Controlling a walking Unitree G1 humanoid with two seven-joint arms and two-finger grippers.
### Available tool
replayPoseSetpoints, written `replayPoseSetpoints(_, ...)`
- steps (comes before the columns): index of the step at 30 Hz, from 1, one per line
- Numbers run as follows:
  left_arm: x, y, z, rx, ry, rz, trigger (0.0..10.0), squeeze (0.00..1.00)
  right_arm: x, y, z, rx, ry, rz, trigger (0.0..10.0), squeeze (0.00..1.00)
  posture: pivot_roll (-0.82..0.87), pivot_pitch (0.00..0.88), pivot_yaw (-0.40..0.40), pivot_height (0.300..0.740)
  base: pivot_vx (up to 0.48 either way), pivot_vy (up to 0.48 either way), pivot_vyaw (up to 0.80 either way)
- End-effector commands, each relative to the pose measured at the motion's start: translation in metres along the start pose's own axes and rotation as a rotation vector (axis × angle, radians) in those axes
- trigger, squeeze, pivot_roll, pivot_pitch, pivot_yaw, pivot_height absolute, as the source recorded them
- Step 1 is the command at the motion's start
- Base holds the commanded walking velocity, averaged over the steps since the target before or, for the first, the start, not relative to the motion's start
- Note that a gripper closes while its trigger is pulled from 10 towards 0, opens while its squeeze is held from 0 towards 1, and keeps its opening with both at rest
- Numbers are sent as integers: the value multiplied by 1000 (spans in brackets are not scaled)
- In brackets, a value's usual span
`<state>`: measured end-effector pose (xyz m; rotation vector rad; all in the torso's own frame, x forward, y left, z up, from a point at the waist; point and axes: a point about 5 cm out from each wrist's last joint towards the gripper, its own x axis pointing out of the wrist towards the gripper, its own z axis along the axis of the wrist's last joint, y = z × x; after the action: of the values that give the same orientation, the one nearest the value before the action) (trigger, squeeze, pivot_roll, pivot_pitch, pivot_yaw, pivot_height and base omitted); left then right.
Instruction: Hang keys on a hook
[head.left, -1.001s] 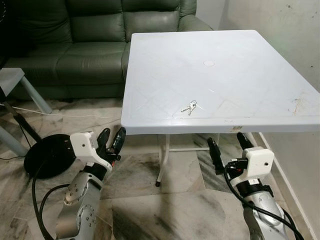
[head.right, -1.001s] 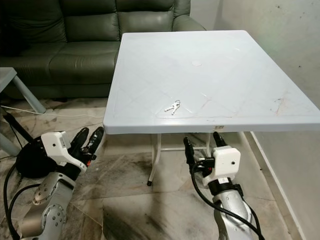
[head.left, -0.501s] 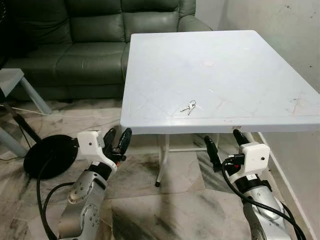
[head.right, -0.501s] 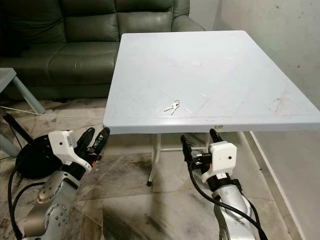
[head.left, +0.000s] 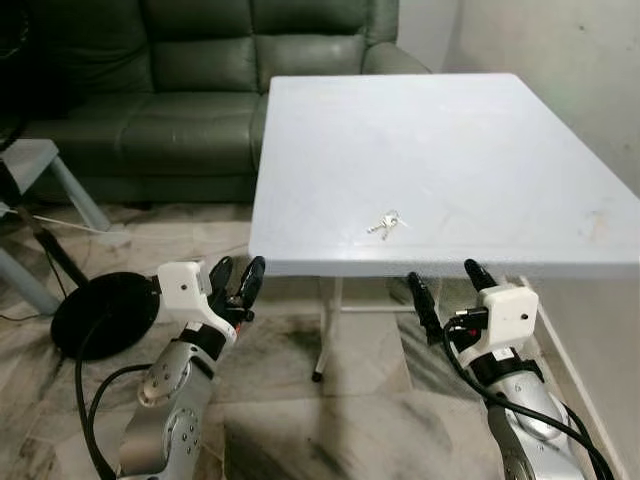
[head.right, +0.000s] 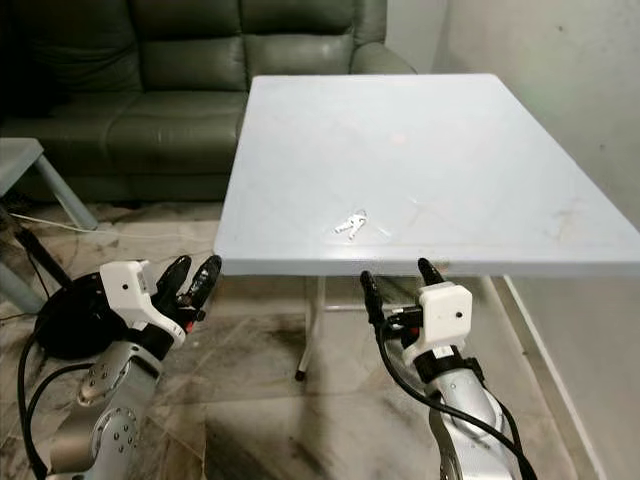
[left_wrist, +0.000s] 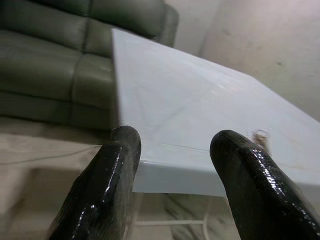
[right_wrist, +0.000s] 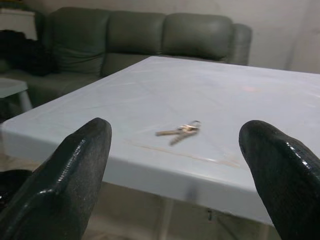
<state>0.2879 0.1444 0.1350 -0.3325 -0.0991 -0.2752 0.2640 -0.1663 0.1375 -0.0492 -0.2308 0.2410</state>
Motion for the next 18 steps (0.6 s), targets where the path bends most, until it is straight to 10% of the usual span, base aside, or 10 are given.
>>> replayPoseSetpoints(1,2,0,2,10,0,3,10000,0,1,3,5,7,-18,14,10000,0,36,103,-7,740,322,270,0)
replayPoseSetpoints(18,4,-2,2,4,-1,-2,10000,0,2,3,4,0,-13,27,10000,0,34,99,-9,740,321,286,0)
